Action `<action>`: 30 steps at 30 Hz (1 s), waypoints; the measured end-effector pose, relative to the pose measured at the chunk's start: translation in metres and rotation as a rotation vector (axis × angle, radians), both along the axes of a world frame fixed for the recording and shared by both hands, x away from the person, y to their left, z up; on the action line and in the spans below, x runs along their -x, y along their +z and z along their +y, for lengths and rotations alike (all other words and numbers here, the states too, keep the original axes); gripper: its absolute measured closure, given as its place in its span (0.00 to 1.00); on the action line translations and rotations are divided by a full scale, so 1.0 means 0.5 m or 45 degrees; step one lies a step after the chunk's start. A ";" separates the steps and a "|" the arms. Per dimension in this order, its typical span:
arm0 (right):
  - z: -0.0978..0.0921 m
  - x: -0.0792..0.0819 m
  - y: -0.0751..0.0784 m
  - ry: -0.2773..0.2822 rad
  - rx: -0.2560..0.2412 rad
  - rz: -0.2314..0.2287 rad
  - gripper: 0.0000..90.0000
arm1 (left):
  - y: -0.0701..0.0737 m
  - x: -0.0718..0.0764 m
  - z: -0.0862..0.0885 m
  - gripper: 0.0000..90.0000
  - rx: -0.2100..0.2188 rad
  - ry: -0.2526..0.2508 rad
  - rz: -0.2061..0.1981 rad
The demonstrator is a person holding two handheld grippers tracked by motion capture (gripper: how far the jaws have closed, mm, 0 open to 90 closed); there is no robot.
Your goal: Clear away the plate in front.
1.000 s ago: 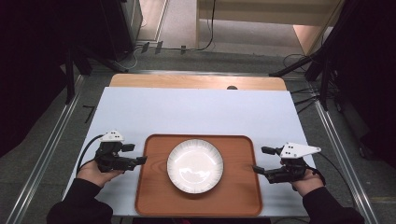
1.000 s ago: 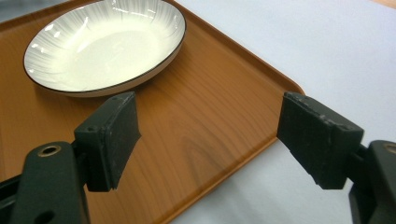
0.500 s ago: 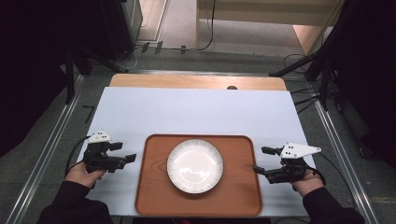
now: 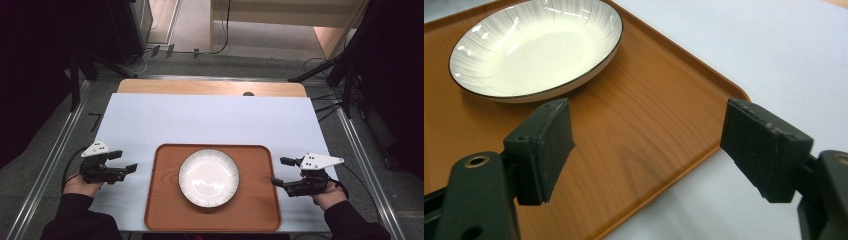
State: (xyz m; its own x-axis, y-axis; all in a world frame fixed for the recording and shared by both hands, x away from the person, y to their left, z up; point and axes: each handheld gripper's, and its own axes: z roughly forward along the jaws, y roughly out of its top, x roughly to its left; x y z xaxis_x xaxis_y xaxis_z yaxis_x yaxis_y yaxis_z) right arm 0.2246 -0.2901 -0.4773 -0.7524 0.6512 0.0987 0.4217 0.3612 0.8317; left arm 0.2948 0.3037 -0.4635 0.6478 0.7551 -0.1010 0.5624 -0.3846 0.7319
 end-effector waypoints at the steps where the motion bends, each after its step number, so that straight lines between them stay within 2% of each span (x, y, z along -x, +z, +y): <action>1: 0.000 0.000 0.000 0.001 0.002 0.001 0.24 | -0.001 0.000 0.003 0.22 0.001 0.004 -0.004; 8: 0.001 0.000 0.000 0.001 0.003 0.000 0.24 | -0.005 -0.002 0.021 0.22 0.010 -0.002 -0.045; 14: 0.001 0.000 0.000 0.003 0.003 0.004 0.24 | -0.007 -0.006 0.024 0.22 0.013 -0.004 -0.049; 19: 0.001 0.001 -0.001 0.005 0.005 0.006 0.24 | -0.008 -0.009 0.026 0.22 -0.005 0.010 -0.047; 30: 0.001 0.000 -0.001 0.011 0.013 0.006 0.24 | -0.005 -0.008 0.029 0.22 0.007 0.028 -0.052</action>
State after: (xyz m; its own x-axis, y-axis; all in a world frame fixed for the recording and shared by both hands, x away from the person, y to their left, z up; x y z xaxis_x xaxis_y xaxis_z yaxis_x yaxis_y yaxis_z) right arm 0.2244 -0.2895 -0.4778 -0.7575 0.6457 0.0956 0.4222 0.3730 0.8262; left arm 0.2988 0.3181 -0.4660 0.6347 0.7687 -0.0785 0.5401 -0.3687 0.7566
